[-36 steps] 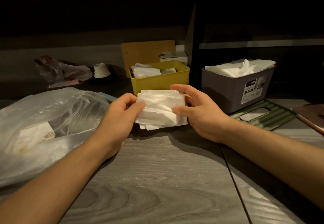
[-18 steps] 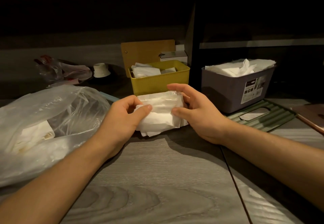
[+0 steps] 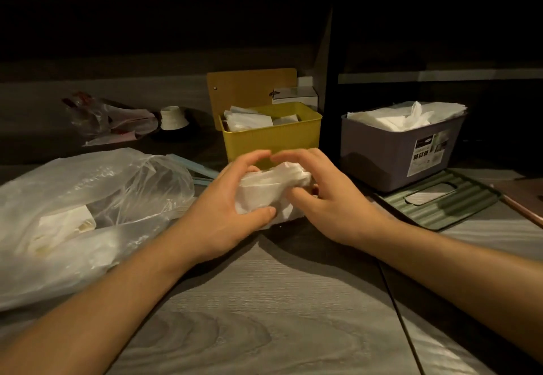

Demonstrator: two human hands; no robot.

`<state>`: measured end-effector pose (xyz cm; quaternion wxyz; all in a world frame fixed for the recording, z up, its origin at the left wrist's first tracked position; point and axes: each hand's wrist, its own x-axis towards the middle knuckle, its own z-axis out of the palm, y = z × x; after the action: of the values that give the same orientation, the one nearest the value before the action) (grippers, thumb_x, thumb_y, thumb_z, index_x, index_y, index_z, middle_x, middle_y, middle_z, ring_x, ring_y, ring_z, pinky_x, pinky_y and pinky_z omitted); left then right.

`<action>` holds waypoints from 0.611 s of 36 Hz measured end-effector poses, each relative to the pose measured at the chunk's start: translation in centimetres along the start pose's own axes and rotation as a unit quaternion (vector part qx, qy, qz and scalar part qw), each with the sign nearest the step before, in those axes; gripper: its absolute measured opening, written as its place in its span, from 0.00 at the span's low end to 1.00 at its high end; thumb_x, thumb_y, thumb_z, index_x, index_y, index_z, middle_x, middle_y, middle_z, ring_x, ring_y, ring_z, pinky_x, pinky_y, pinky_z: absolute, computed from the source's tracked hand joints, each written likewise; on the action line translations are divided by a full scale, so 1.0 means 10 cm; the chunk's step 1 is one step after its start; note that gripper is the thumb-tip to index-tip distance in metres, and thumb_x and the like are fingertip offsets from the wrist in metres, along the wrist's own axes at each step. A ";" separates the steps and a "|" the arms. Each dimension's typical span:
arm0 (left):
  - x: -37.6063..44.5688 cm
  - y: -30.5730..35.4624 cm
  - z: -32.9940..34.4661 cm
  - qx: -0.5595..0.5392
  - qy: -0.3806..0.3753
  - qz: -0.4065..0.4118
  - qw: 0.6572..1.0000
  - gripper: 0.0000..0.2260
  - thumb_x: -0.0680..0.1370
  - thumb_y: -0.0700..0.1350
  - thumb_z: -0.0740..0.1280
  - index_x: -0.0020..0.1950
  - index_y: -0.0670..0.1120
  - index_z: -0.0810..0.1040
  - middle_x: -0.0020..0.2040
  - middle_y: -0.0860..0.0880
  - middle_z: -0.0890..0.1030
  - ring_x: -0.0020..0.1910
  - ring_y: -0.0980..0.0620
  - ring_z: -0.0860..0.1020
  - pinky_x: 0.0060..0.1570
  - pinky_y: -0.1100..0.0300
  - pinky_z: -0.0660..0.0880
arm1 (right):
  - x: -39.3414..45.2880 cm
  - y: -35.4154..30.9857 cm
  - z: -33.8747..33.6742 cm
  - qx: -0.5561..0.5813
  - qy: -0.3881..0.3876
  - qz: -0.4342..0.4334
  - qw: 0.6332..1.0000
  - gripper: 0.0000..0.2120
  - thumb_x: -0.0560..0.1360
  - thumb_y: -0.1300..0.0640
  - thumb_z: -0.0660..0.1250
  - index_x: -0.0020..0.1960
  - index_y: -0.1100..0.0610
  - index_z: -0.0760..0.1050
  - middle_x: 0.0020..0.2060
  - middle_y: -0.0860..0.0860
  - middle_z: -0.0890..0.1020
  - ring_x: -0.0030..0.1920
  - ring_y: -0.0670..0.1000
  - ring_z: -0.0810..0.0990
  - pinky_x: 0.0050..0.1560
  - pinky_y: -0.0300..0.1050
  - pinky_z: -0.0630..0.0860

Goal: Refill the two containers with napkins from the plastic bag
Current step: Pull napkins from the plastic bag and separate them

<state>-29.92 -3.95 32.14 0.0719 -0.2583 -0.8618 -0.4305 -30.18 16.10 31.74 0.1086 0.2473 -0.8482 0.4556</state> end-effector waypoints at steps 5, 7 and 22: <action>0.01 0.01 -0.01 0.024 -0.007 -0.038 0.999 0.35 0.76 0.48 0.74 0.74 0.68 0.58 0.64 0.63 0.67 0.57 0.63 0.72 0.47 0.73 0.71 | 0.01 0.01 0.00 -0.033 0.007 0.004 0.999 0.16 0.80 0.59 0.66 0.64 0.43 0.71 0.62 0.41 0.73 0.52 0.32 0.74 0.46 0.25 0.71; 0.00 0.01 0.00 0.042 -0.005 -0.039 0.998 0.33 0.76 0.47 0.74 0.75 0.65 0.61 0.65 0.62 0.68 0.59 0.62 0.71 0.50 0.72 0.70 | 0.00 0.01 -0.01 -0.034 -0.011 0.013 0.999 0.19 0.80 0.59 0.66 0.67 0.44 0.69 0.60 0.42 0.73 0.45 0.29 0.73 0.43 0.25 0.71; 0.01 0.27 -0.05 -0.189 -0.038 -0.127 0.973 0.21 0.68 0.53 0.73 0.61 0.58 0.77 0.53 0.58 0.85 0.52 0.59 0.84 0.51 0.56 0.81 | 0.12 -0.11 -0.10 0.149 0.065 0.013 0.987 0.33 0.76 0.61 0.72 0.75 0.42 0.64 0.61 0.45 0.77 0.61 0.46 0.80 0.59 0.49 0.81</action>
<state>-28.69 -2.93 34.38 -0.0661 -0.1715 -0.7926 -0.5814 -30.72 16.04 33.55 0.1197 0.2196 -0.7651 0.5934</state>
